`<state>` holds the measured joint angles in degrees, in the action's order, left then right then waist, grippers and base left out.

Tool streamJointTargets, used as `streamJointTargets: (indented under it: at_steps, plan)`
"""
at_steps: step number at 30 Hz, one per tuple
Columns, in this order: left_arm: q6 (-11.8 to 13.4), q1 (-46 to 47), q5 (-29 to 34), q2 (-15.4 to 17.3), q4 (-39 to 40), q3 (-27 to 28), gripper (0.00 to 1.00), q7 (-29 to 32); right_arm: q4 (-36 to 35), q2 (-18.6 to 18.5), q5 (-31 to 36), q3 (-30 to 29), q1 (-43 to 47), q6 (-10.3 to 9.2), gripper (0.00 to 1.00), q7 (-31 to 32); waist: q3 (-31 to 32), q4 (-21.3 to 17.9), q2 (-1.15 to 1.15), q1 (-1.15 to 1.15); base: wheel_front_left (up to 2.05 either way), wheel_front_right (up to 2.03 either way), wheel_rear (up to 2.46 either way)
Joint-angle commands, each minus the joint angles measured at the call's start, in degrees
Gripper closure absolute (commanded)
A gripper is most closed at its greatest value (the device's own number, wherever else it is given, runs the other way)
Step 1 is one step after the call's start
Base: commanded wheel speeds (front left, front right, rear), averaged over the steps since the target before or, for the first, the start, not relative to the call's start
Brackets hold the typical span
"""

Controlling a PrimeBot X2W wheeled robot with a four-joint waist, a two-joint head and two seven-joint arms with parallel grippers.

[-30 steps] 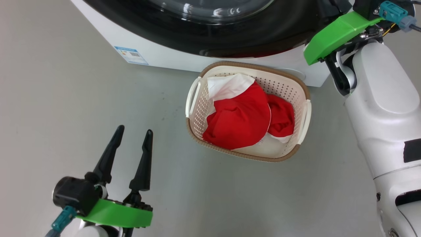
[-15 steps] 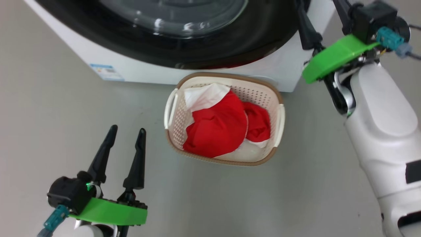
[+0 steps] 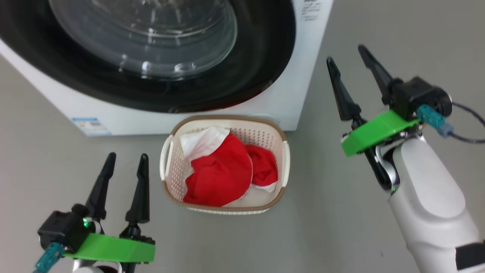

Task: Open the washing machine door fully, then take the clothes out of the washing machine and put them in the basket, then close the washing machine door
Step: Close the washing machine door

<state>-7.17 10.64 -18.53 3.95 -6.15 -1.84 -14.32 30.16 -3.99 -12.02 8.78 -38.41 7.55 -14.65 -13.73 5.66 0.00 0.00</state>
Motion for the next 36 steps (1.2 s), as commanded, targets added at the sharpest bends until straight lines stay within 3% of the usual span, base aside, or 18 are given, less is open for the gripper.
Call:
streamJointTargets:
  at_steps: [1, 22, 26, 36]
  plan:
    - [-0.3, -0.7, 0.6, 0.5, 1.1, 2.1, 0.00, -0.7, -2.4, 1.0, 0.4, 0.1, 2.2, -0.06, 0.00, -0.3, 4.2, -3.7, 0.00, 0.00, 0.00, 0.00, 0.00]
    - [-0.3, -7.5, 1.4, 0.3, -1.1, 2.9, 0.00, -0.7, -9.2, 1.1, -0.7, -8.8, 24.3, -0.06, 0.00, -0.3, 14.0, -7.0, 0.00, 0.00, 0.00, 0.00, 0.00]
    - [-0.3, -8.7, 1.7, 0.6, -1.2, 3.2, 0.00, -0.7, -12.5, 1.1, -0.3, -9.5, 27.1, -0.06, 0.00, -0.3, 14.6, -7.1, 0.00, 0.00, 0.00, 0.00, 0.00]
    - [-0.3, -10.6, 2.9, 0.9, -1.3, 4.8, 0.00, -0.7, -23.6, -1.8, -6.5, -9.7, 36.3, -0.06, 0.00, -0.3, 15.4, -6.6, 0.00, 0.00, 0.00, 0.00, 0.00]
